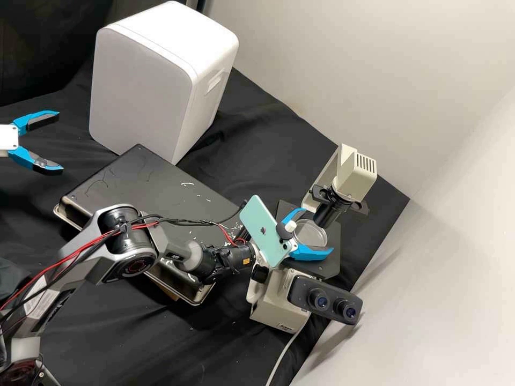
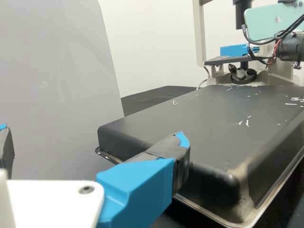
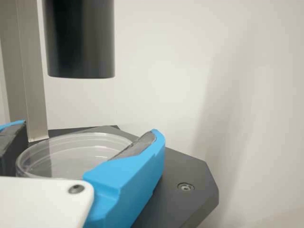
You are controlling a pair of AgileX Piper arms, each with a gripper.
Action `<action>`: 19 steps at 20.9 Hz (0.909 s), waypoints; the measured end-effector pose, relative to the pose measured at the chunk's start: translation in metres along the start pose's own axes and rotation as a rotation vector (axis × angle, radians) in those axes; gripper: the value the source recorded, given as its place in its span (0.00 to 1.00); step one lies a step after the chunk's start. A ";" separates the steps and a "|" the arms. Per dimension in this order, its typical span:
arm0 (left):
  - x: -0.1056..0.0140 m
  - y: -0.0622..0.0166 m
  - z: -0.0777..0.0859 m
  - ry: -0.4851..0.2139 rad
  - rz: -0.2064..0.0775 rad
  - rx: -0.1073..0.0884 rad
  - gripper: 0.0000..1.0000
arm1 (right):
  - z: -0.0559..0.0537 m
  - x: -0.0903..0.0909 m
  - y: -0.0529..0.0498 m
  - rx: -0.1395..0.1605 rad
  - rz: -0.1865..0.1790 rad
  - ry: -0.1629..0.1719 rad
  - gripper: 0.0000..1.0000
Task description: Place the petri dish on the bench
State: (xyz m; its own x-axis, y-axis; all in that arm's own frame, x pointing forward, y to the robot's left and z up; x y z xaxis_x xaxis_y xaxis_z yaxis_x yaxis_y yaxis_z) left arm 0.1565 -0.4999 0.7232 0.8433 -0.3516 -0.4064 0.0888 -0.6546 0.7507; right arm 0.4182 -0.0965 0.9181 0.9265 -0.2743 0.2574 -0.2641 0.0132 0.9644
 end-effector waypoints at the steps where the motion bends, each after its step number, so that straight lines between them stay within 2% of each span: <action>1: 0.000 0.0000 0.000 0.000 0.000 0.000 1.00 | 0.000 0.000 0.000 0.000 0.000 0.000 0.00; 11: 0.000 0.0001 -0.001 0.005 0.001 0.000 1.00 | 0.000 0.000 0.000 0.002 0.000 0.001 0.00; 19: 0.003 0.0010 -0.002 0.011 0.004 -0.001 1.00 | -0.003 -0.008 -0.010 0.001 0.004 0.034 0.00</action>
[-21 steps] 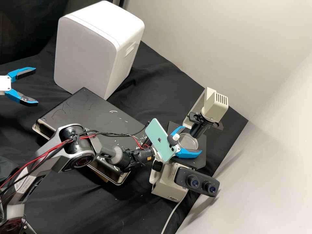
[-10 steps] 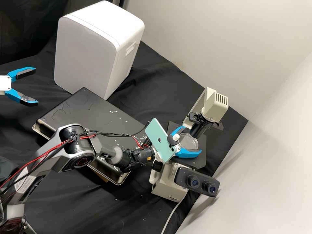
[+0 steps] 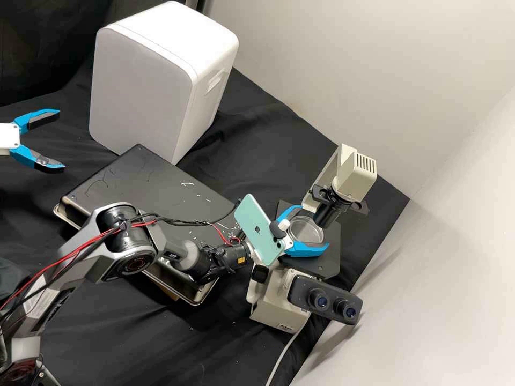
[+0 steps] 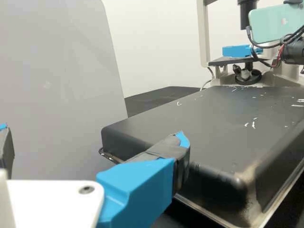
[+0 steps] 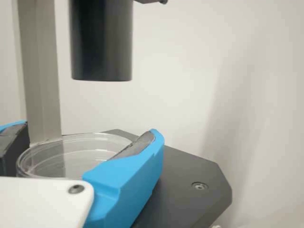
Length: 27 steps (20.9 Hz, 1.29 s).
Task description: Place the petri dish on the bench
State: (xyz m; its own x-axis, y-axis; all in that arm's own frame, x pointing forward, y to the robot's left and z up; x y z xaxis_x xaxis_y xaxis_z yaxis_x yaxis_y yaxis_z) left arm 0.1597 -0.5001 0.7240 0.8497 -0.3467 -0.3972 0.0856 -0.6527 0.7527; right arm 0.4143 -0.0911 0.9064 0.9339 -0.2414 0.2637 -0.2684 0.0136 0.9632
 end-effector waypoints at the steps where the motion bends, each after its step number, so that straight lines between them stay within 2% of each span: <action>1: 0.000 0.0000 0.000 0.000 0.000 0.000 1.00 | -0.001 -0.001 0.000 0.000 -0.002 0.000 0.00; 6: 0.000 0.0001 -0.001 0.007 0.001 0.000 1.00 | -0.001 -0.004 -0.003 0.000 0.000 0.010 0.00; 7: 0.000 0.0001 -0.001 0.007 0.001 0.000 1.00 | -0.001 -0.005 -0.004 0.000 0.000 0.010 1.00; 11: 0.000 0.0001 -0.001 0.007 0.001 0.000 1.00 | 0.000 -0.006 -0.004 0.000 0.000 0.010 1.00; 14: 0.000 0.0001 -0.001 0.007 0.001 0.000 1.00 | 0.000 -0.006 -0.004 -0.011 0.000 0.010 1.00; 19: 0.001 -0.0020 -0.001 0.008 -0.011 0.000 1.00 | 0.001 -0.006 -0.005 -0.011 -0.001 0.009 1.00; 27: 0.001 -0.0020 -0.001 0.008 -0.011 0.000 1.00 | 0.001 -0.007 -0.005 -0.011 -0.002 0.008 1.00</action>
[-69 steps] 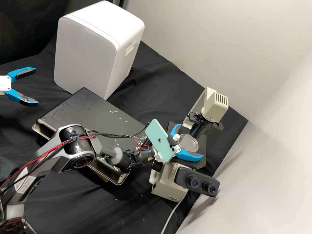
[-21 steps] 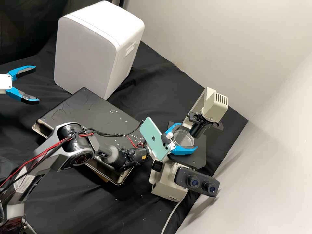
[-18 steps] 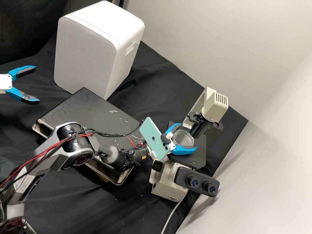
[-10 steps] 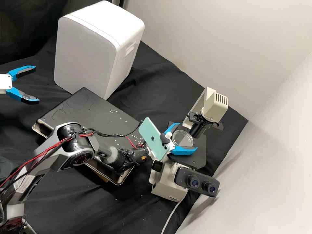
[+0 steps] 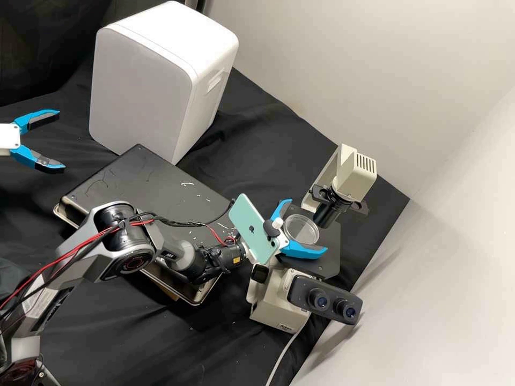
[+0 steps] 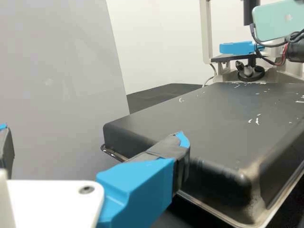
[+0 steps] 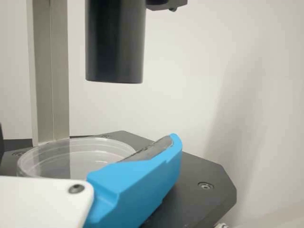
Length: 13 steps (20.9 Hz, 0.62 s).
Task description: Place the petri dish on the bench
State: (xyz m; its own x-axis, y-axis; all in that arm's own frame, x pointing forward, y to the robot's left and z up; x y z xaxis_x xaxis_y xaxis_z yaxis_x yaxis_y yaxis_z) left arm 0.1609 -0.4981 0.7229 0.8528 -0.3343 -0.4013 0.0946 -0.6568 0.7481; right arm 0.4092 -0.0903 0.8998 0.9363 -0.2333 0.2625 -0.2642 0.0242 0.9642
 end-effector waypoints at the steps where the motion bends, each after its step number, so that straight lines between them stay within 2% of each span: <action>1: 0.000 0.0000 0.000 0.000 0.000 0.000 1.00 | 0.000 0.000 0.000 0.000 0.000 0.000 1.00; 4: 0.000 0.0000 0.000 0.000 0.000 0.000 1.00 | 0.001 -0.001 -0.001 0.000 0.000 0.000 1.00; 8: 0.000 0.0002 0.000 0.000 0.001 0.000 1.00 | 0.002 -0.009 -0.003 -0.001 0.017 0.018 1.00; 10: 0.000 0.0002 0.000 0.000 0.001 0.000 1.00 | 0.002 -0.016 -0.002 -0.001 0.011 0.012 1.00; 13: 0.000 0.0002 0.000 0.000 0.001 0.000 1.00 | 0.001 -0.027 -0.002 0.016 -0.004 0.004 1.00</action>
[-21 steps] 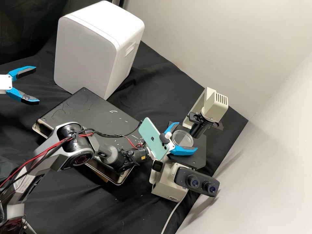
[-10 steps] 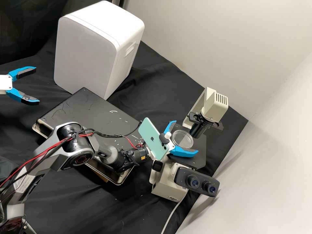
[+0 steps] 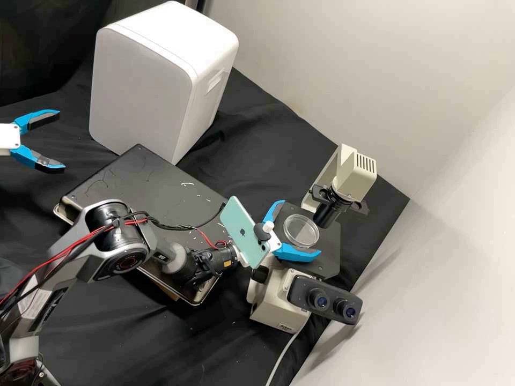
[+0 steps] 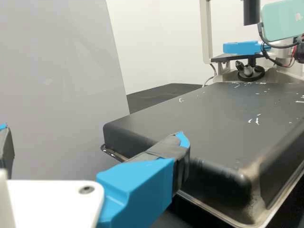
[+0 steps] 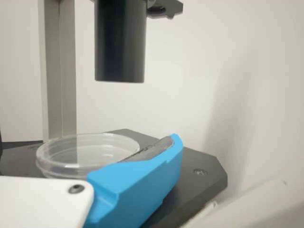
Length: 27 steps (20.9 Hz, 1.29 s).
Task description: Place the petri dish on the bench
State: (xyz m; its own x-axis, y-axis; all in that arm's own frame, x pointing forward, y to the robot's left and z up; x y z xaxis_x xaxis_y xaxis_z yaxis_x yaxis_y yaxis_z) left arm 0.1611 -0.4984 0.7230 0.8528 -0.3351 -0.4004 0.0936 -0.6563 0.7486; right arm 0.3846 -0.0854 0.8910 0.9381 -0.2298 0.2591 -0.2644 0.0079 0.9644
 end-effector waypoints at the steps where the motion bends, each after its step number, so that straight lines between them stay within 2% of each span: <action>1: 0.000 0.0000 0.000 0.000 0.000 0.000 1.00 | 0.000 -0.002 0.000 -0.001 -0.004 -0.001 1.00; 11: 0.000 0.0000 0.000 0.000 0.000 0.000 1.00 | -0.002 -0.002 0.002 -0.001 -0.002 0.001 1.00; 14: 0.000 0.0000 0.000 0.000 0.000 0.000 1.00 | -0.003 0.002 0.003 0.001 -0.015 -0.013 1.00; 19: 0.001 -0.0019 0.000 0.001 -0.010 0.001 1.00 | -0.006 0.004 0.005 0.005 -0.034 -0.015 1.00; 20: 0.001 -0.0019 0.000 0.001 -0.010 0.001 1.00 | -0.006 0.004 0.004 0.000 -0.049 -0.022 1.00; 22: 0.001 -0.0019 0.000 0.001 -0.010 0.001 1.00 | -0.008 0.005 0.006 0.018 -0.057 -0.025 1.00; 27: 0.002 -0.0010 0.000 0.001 -0.006 0.000 1.00 | -0.011 0.010 0.009 0.030 -0.094 -0.017 1.00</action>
State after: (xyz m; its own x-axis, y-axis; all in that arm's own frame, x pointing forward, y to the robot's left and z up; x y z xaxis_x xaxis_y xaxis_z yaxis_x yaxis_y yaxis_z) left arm 0.1623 -0.4982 0.7216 0.8526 -0.3307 -0.4046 0.0986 -0.6586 0.7460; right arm 0.3936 -0.0766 0.9031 0.9551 -0.2451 0.1666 -0.1824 -0.0430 0.9823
